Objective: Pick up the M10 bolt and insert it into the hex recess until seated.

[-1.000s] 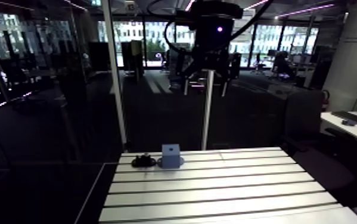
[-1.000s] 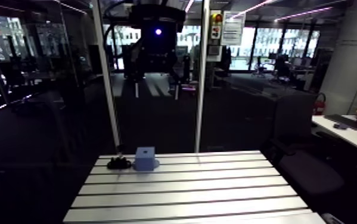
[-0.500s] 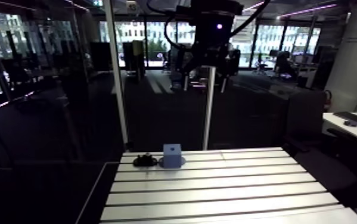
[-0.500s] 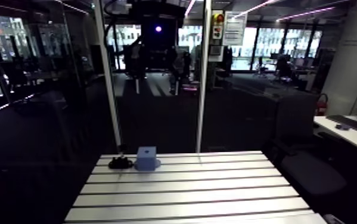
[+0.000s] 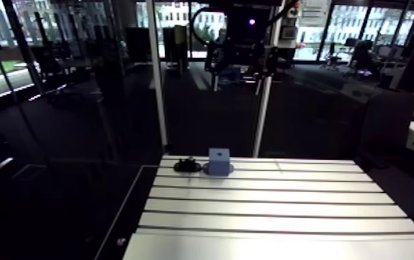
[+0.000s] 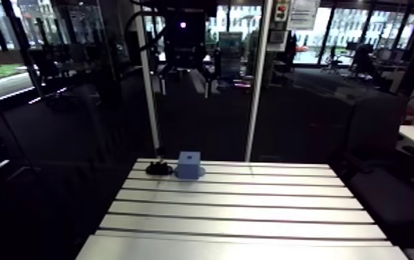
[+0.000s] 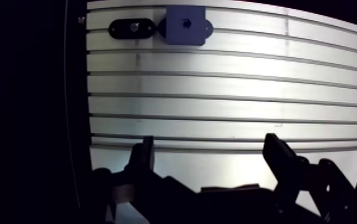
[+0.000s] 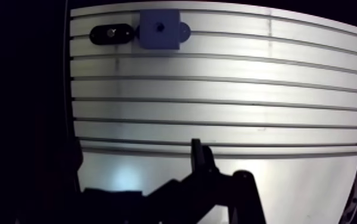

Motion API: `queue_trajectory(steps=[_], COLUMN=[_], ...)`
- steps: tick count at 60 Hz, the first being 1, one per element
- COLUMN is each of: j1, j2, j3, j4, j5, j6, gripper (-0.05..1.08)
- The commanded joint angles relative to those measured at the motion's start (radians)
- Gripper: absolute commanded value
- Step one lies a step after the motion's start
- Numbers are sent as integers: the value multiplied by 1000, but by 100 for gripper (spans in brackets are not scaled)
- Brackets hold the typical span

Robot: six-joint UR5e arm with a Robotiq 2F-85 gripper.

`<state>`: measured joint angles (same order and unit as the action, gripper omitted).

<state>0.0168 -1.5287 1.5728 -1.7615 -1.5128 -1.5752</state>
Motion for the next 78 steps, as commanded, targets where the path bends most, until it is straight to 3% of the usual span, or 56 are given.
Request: queue_trajectory(steps=[1,5,10,13,37,61,78], j1=[87,98,107,112,139,154,185], j2=[84,97,105,118,204,295,354], j3=[9,15,27,48,63,48,18], j4=[-141,-178,-219,-298,-441,-479,-490], j5=[-60,-73,-74,-75,-88,-99,-98], j6=[65,78,90,93,132,142,148], gripper=[1,1,1,1,1,7,23])
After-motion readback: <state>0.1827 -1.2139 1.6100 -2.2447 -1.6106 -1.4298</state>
